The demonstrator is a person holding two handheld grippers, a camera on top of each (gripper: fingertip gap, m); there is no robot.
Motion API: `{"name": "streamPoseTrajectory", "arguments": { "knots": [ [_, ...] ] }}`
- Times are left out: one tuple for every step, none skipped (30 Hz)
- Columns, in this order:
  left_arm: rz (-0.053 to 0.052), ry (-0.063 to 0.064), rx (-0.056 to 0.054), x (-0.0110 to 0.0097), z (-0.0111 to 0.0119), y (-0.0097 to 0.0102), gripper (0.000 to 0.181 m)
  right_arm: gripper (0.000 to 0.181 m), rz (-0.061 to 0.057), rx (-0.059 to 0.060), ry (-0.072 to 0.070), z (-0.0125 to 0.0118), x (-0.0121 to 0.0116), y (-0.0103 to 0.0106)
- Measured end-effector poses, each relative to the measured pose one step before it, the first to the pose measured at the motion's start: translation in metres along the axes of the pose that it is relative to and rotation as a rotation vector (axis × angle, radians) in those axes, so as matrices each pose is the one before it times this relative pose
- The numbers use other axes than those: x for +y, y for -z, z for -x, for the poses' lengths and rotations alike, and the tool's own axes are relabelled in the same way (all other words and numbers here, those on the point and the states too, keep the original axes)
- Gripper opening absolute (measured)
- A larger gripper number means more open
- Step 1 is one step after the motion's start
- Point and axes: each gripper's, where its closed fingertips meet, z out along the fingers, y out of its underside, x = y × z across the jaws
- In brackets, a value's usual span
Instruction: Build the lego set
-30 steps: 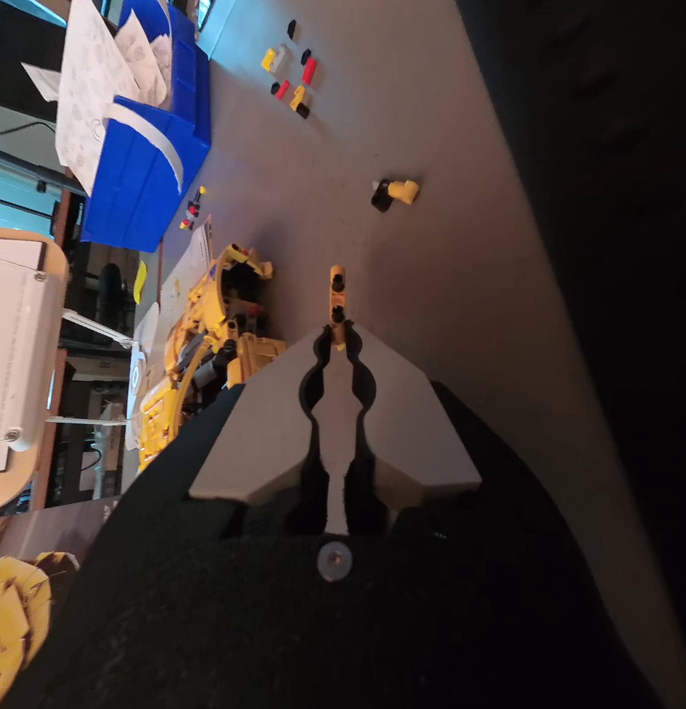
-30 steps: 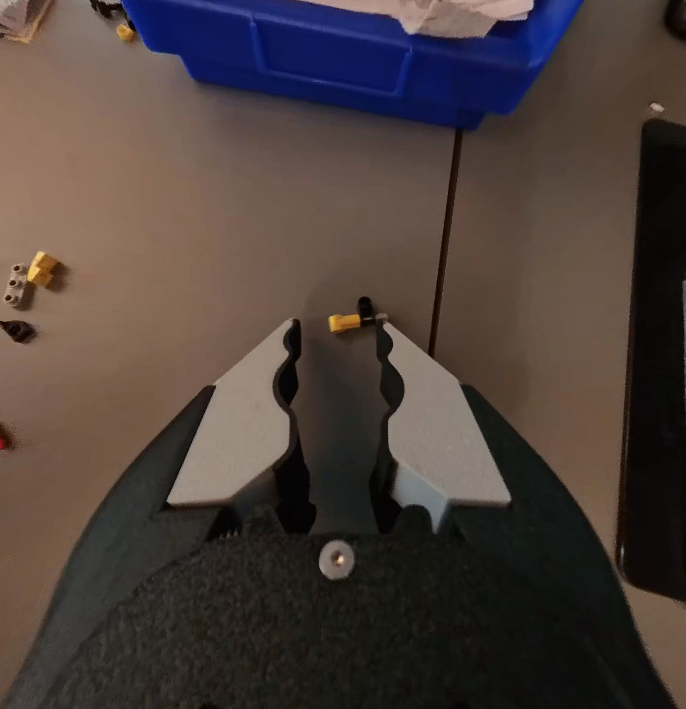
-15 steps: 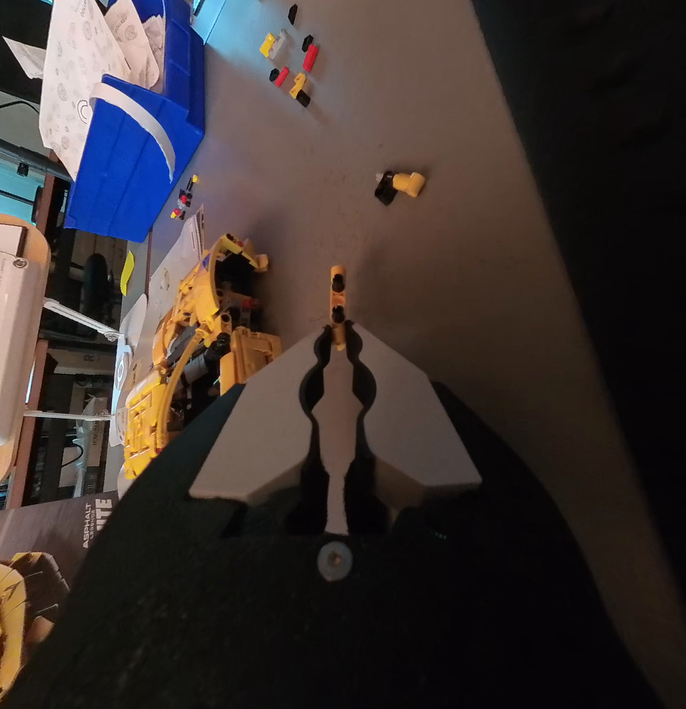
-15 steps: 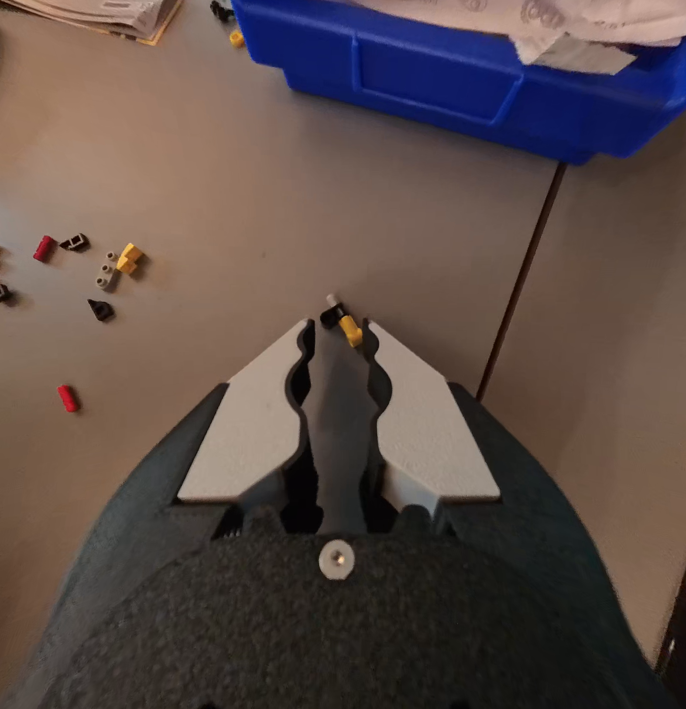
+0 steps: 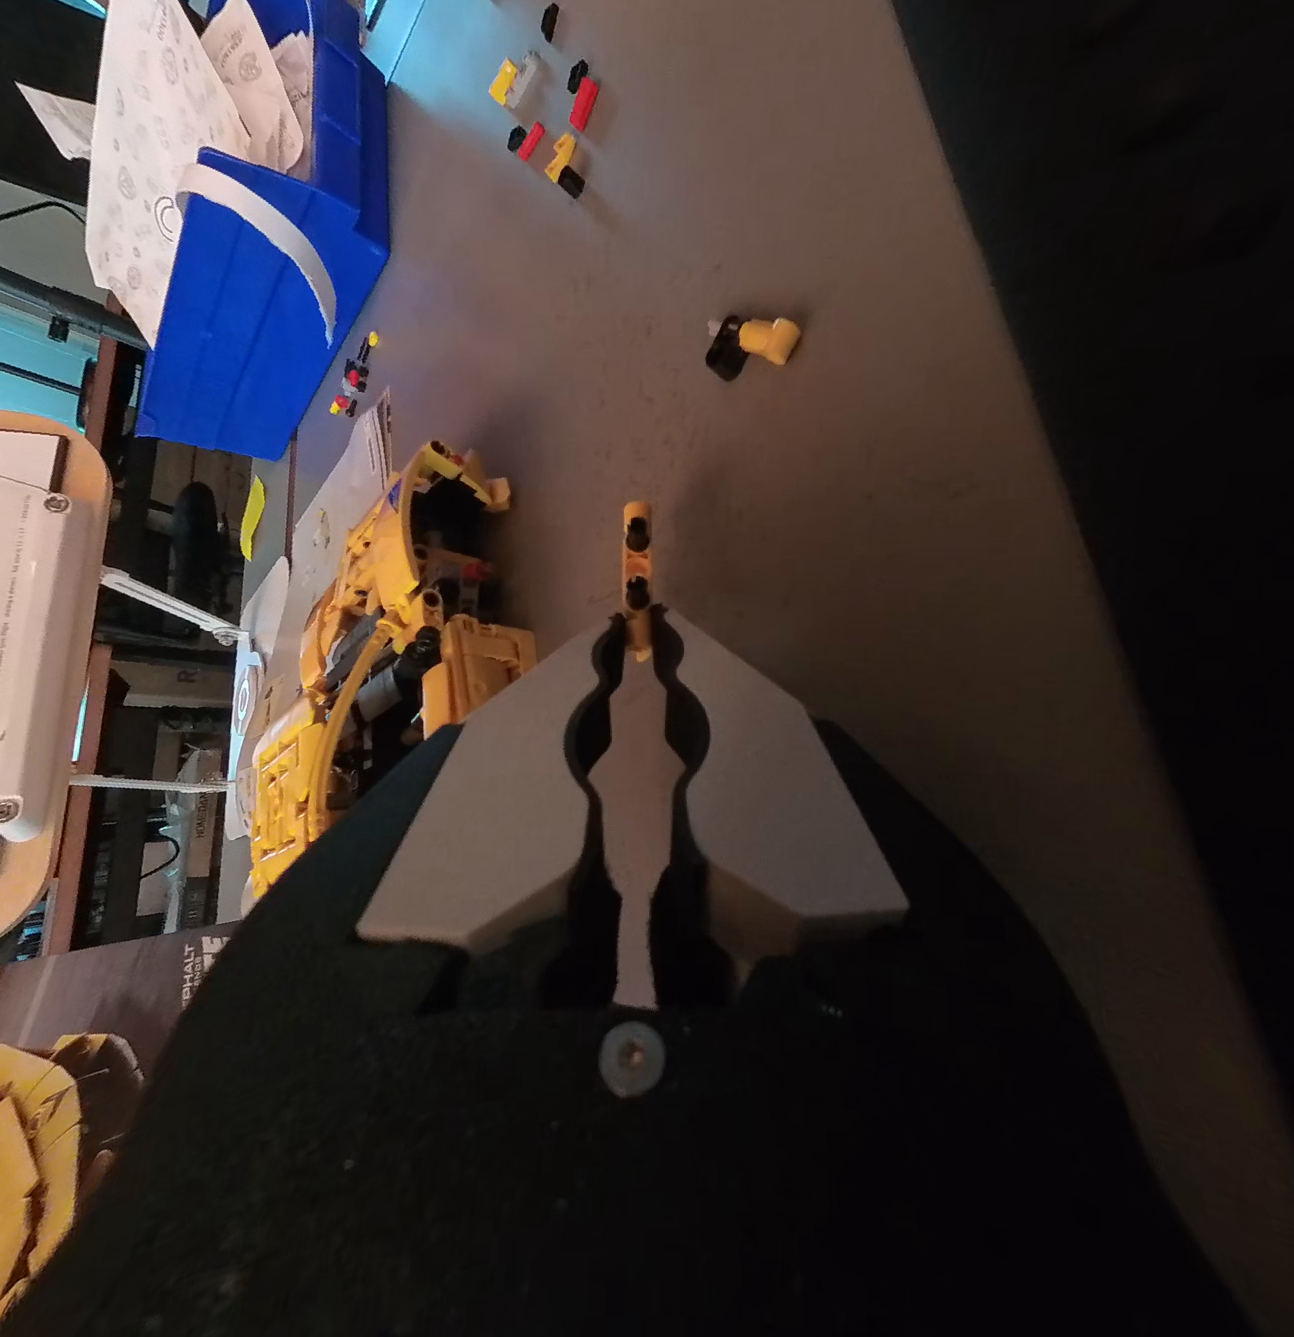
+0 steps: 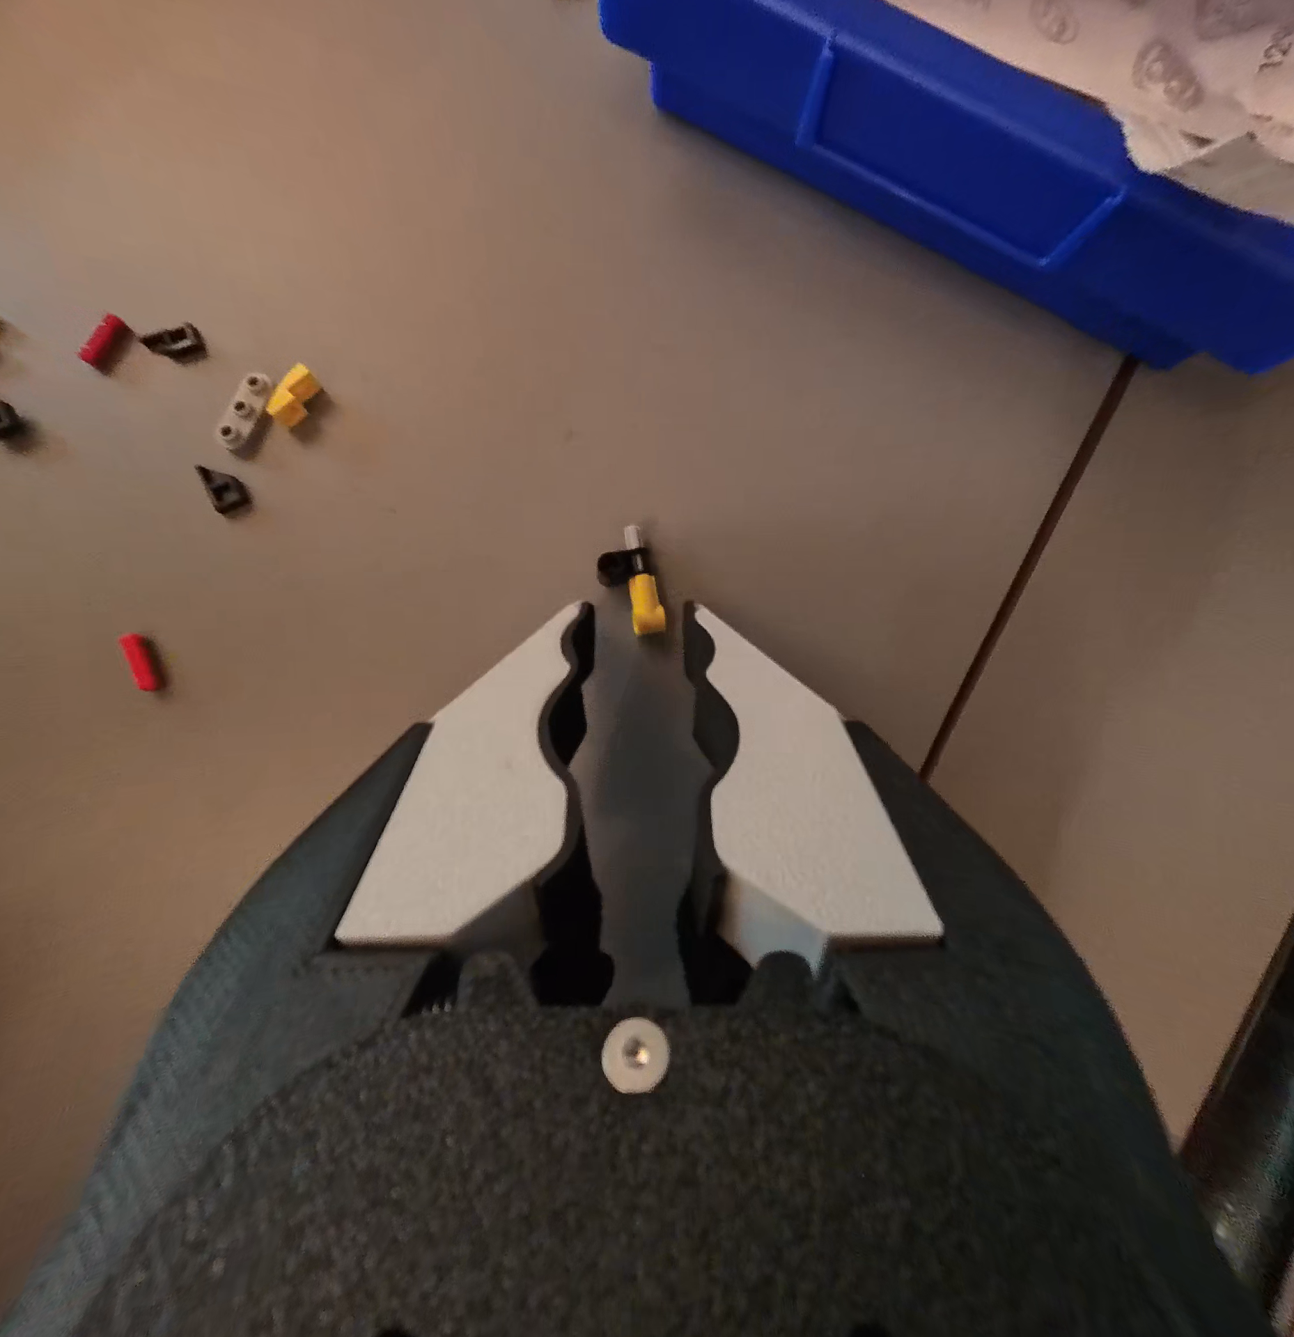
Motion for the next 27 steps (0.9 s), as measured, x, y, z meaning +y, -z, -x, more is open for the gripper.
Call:
{"name": "streamPoseTrajectory", "arguments": {
  "knots": [
    [0.0003,-0.0008,0.0016,-0.00009,0.00007,-0.00004,0.007,0.025,0.0127,0.0062,0.0024,-0.00121,0.00232,-0.00115],
    [0.0002,-0.0019,-0.0004,-0.00008,0.00006,-0.00028,0.007,0.023,0.0023,-0.0086,-0.0051,0.00081,0.00053,-0.00116],
    [-0.0006,-0.0013,-0.0003,0.00003,-0.00019,-0.00027,0.007,0.022,-0.0064,-0.012,-0.009,0.00104,-0.0014,-0.00068],
    [-0.0005,0.0001,0.0003,0.0001,-0.00009,-0.00021,0.007,0.017,0.0065,-0.0029,-0.0043,-0.00012,0.00004,-0.00085],
    [0.0008,-0.0003,-0.0012,-0.00021,0.0003,0.00019,0.007,0.009,0.0036,0.0162,-0.0054,-0.00268,-0.0003,-0.00032],
    [0.0014,-0.0006,-0.0022,-0.0006,0.00037,-0.00008,0.007,0.008,-0.0033,0.0036,0.0027,-0.00057,-0.00122,-0.00007],
    [0.0014,0.0009,-0.002,-0.00027,0.00043,-0.00003,0.007,0.008,-0.007,-0.0012,0.0012,0.00068,-0.00225,0.0002],
    [0.0013,0.0036,-0.0018,0.00039,0.00014,0.00049,0.007,0.008,-0.0143,-0.0113,0.0018,0.00312,-0.00421,0.00055],
    [0.0022,0.0063,-0.0025,0.00115,0.00027,0.00007,0.007,0.008,-0.0282,-0.022,0.0034,0.00678,-0.00792,0.00102],
    [0.0022,0.0089,-0.0027,0.00061,0.00017,-0.00049,0.007,0.008,-0.0455,-0.029,0.0141,0.01203,-0.01283,0.00088],
    [0.0004,0.0119,0.0015,-0.0006,-0.00042,0.00032,0.007,0.007,-0.0537,-0.0307,0.0501,0.01832,-0.01654,-0.00051],
    [-0.0005,0.0151,0.0063,-0.00027,0.00033,-0.00028,0.007,0.008,-0.0488,-0.0012,0.0995,0.01985,-0.01876,-0.0026],
    [-0.0002,0.0172,0.0066,0.00047,0.00071,-0.00138,0.007,0.008,-0.0461,-0.0002,0.1223,0.02332,-0.02092,-0.00502],
    [0.0005,0.0182,0.0037,0.00038,0.00034,-0.00113,0.007,0.008,-0.0401,-0.0198,0.1102,0.02662,-0.02294,-0.00719],
    [-0.0002,0.0189,0.0024,0.00015,0.00039,-0.00097,0.007,0.008,-0.0388,-0.0321,0.079,0.02667,-0.02479,-0.00964],
    [-0.0015,0.02,0.0043,-0.00014,0.00043,-0.00081,0.007,0.008,-0.0456,-0.0703,0.0451,0.02983,-0.02499,-0.01228],
    [-0.0011,0.02,0.0045,-0.00017,0.00089,-0.00045,0.007,0.008,-0.0337,-0.0915,0.0204,0.03016,-0.02161,-0.0146],
    [-0.002,0.0164,0.0035,-0.00028,0.00114,-0.00026,0.007,0.008,-0.0357,-0.0961,-0.0147,0.02722,-0.01924,-0.01633],
    [-0.0037,0.0111,0.0022,-0.00066,0.00044,0.00012,0.007,0.008,-0.0314,-0.1197,-0.0462,0.02621,-0.01458,-0.01695],
    [-0.0021,0.0071,-0.0017,-0.00061,0.00085,0.00015,0.007,0.008,-0.0104,-0.0889,-0.0721,0.01645,-0.00936,-0.01675],
    [0.0036,0.0041,-0.005,0.00018,0.0013,0.00005,0.007,0.008,-0.0153,-0.0577,-0.0754,0.00877,-0.00754,-0.0151],
    [0.01,0.0027,-0.0036,0.00121,0.00121,-0.00027,0.007,0.008,0.009,-0.039,-0.0467,0.00532,-0.00232,-0.01263],
    [0.0153,0.0048,0.0032,0.00243,0.00017,-0.00087,0.007,0.008,0.0213,0.0022,-0.0184,-0.00078,0.00051,-0.00985],
    [0.0188,0.0071,0.0084,0.00306,-0.0008,-0.00122,0.007,0.008,0.0152,0.0406,-0.005,-0.00631,0.00044,-0.00741],
    [0.0121,0.002,0.0019,0.00179,-0.00018,-0.00029,0.007,0.008,-0.0024,0.055,-0.0018,-0.00843,-0.00142,-0.00577],
    [0.0041,-0.0053,-0.0024,0.00041,0.00011,0.00036,0.007,0.008,-0.0264,0.0378,-0.0114,-0.00573,-0.00418,-0.00458],
    [0.0067,-0.0033,-0.0004,0.0008,-0.00039,-0.00002,0.007,0.008,-0.0332,0.0146,-0.0234,-0.00231,-0.00569,-0.00316]
  ]
}}
